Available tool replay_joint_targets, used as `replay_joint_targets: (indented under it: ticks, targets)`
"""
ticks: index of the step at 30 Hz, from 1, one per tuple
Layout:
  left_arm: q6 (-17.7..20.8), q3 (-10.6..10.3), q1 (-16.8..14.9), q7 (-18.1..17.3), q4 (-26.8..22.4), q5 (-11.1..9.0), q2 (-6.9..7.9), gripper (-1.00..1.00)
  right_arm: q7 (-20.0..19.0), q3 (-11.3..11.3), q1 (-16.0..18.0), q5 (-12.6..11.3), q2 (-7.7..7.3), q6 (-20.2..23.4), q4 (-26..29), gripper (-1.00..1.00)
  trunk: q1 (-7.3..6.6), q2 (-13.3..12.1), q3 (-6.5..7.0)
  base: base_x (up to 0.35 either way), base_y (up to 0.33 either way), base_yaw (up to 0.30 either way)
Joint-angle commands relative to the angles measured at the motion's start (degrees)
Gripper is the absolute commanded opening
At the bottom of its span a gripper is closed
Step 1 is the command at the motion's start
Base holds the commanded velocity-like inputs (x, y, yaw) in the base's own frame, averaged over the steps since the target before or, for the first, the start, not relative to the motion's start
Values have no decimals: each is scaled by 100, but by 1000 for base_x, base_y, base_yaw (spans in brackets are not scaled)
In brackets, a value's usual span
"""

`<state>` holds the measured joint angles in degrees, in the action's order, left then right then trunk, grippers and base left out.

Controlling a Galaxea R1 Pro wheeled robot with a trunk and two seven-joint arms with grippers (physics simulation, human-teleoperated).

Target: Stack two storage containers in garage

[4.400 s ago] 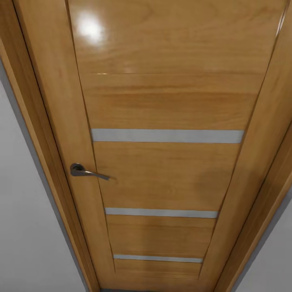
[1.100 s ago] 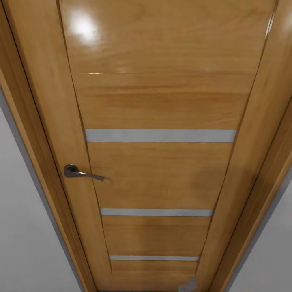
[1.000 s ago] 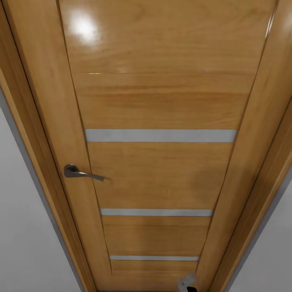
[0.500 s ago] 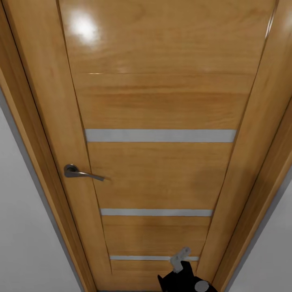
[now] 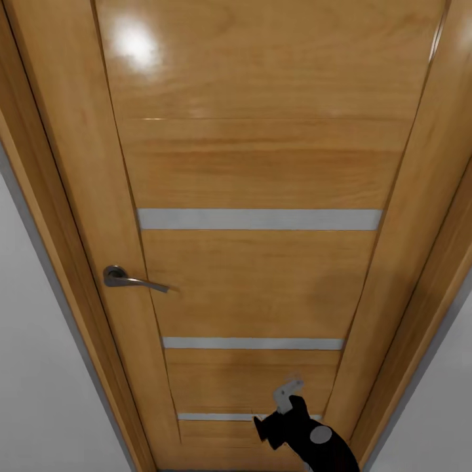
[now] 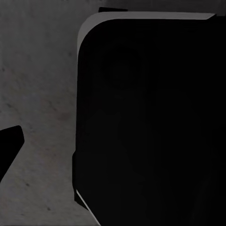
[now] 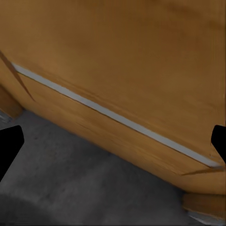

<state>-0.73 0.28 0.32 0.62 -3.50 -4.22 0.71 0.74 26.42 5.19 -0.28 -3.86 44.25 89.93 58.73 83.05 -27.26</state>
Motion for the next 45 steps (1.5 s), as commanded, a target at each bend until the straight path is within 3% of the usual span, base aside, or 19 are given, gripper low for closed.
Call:
replay_joint_targets:
  ticks: [1, 3, 9, 11, 45]
  targets:
    - [-6, -2, 3, 5, -10, -44, -1, 100, 7, 11, 69, -5, 1, 30, 3, 100, 0, 3, -5, 0, 0, 0]
    - [-6, -2, 3, 5, -10, -44, 1, 100, 2, 15, 159, -6, 65, 38, 1, 100, 0, 3, -5, 0, 0, 0]
    - [-6, -6, 3, 0, -10, -44, 7, 100, 9, 25, 309, 1, 484, 209, 15, 100, 0, 3, -5, 0, 0, 0]
    - [-6, -9, 3, 0, -11, -44, 8, 100, 7, 27, 365, 1, 530, 228, 16, 100, 0, 3, -5, 0, 0, 0]
    - [-6, -10, 3, -1, -19, -44, 8, 100, -14, 21, 1031, 1, 562, 250, -13, 100, 0, 3, -5, 0, 0, 0]
